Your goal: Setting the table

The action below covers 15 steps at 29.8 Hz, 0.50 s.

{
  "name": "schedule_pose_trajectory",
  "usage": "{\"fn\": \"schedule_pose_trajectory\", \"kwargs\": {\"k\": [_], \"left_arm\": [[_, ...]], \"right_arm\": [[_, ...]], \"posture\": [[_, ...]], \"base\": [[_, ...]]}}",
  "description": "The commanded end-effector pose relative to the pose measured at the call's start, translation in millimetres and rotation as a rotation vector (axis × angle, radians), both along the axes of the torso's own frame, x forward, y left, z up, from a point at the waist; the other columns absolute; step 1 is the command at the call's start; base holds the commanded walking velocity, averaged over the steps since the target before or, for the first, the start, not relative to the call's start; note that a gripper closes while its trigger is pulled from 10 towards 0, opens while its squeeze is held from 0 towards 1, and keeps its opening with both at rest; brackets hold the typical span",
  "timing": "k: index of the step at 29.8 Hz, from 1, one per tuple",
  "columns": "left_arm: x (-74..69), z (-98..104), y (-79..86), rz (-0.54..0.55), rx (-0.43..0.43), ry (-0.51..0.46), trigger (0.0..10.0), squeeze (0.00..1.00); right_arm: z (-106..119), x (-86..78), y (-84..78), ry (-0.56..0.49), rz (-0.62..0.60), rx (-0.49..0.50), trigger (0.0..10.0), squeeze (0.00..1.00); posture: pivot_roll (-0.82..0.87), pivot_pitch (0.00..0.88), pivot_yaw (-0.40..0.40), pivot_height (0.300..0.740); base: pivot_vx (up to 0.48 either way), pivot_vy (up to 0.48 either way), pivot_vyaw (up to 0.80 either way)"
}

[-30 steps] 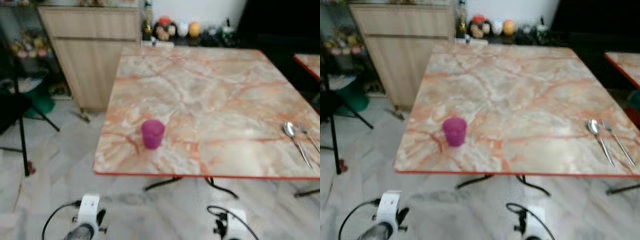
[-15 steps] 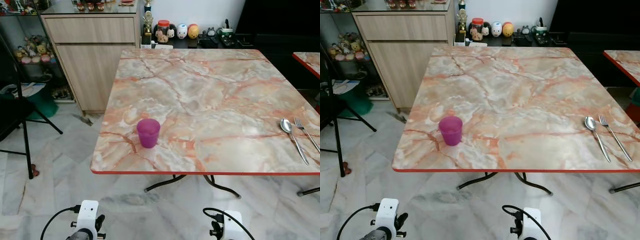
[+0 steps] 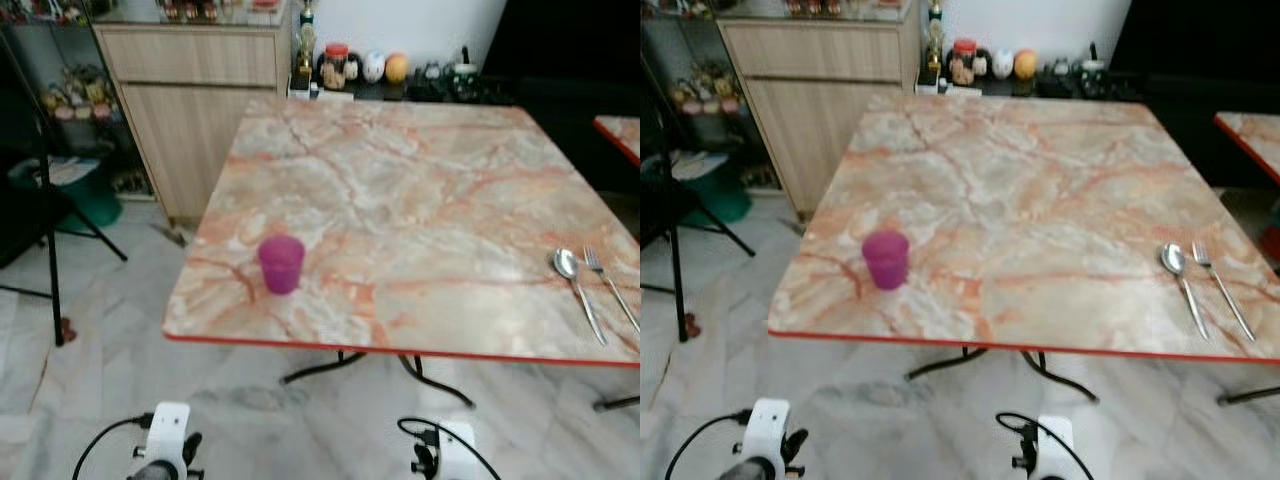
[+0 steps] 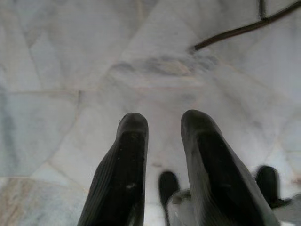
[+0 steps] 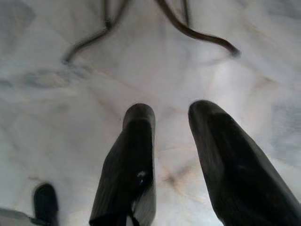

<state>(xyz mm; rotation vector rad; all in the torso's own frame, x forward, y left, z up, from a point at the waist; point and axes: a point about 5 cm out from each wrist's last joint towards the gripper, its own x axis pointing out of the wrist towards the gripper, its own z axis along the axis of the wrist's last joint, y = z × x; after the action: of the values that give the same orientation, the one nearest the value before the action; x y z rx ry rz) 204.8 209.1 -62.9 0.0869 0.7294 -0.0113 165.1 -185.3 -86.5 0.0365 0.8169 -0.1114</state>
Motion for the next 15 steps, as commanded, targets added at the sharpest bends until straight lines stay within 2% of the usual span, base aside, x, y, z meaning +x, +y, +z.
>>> {"fn": "schedule_pose_trajectory", "kwargs": {"k": [1,10,15], "left_arm": [[-3.1,-1.0,5.4,0.002,0.012,0.015,10.0,0.0],[-6.7,-2.1,9.1,0.003,0.019,0.022,10.0,0.0],[-10.1,-1.1,17.9,-0.003,0.057,0.015,10.0,0.0]], "right_arm": [[0.0,1.0,1.4,0.003,-0.002,0.007,10.0,0.0],[-1.1,-2.5,-3.8,0.017,0.005,0.002,10.0,0.0],[-1.2,-3.4,-4.4,0.016,0.004,0.0,10.0,0.0]], "posture": [[0.08,0.0,-0.029,0.724],[0.08,0.0,-0.031,0.724],[0.08,0.0,-0.029,0.724]], "base": [[0.0,0.0,0.0],[0.0,0.0,0.0],[0.0,0.0,0.0]]}}
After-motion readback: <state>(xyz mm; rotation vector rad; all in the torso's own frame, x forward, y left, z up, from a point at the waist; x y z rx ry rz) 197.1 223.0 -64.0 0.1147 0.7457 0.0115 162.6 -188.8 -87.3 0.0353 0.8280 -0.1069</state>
